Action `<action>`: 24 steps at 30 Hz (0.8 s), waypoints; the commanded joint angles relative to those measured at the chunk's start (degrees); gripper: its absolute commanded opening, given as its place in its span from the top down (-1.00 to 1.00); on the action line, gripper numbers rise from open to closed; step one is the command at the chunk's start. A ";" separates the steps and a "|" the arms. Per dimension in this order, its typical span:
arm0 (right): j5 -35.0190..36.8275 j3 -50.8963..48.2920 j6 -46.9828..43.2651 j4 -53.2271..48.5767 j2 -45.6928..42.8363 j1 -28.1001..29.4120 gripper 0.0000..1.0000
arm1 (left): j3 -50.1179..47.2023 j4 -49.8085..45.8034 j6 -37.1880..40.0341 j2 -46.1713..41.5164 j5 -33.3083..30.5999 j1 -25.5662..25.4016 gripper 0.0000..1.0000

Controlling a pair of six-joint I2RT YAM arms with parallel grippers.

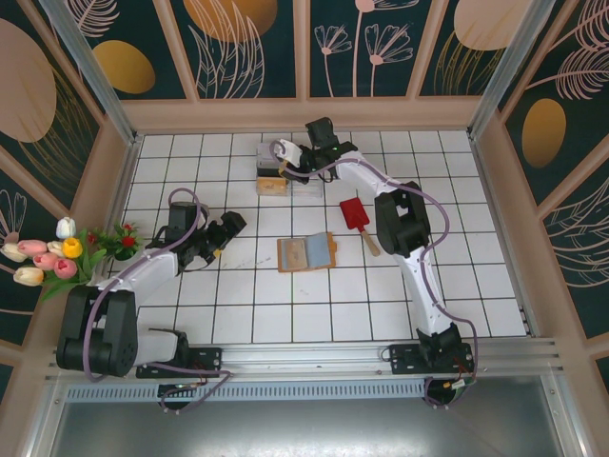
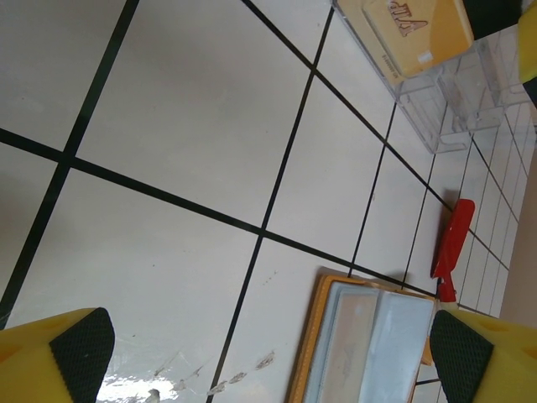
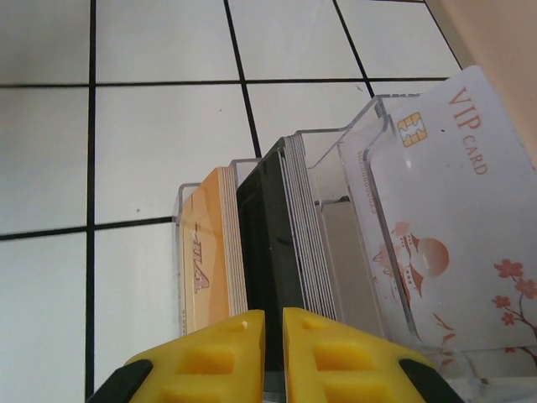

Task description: Take the credit cards out of the card holder

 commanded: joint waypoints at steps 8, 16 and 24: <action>6.18 -15.59 23.48 12.98 -18.10 0.43 0.52 | -1.05 1.66 3.08 -3.33 3.06 0.25 -0.94; 17.43 -34.51 42.26 18.85 -34.26 0.85 0.36 | -1.67 0.61 6.49 -5.36 4.47 -0.42 -0.83; 28.18 -46.46 60.50 10.83 -48.44 1.11 0.27 | -3.36 3.99 5.61 -6.54 2.26 -5.89 -0.83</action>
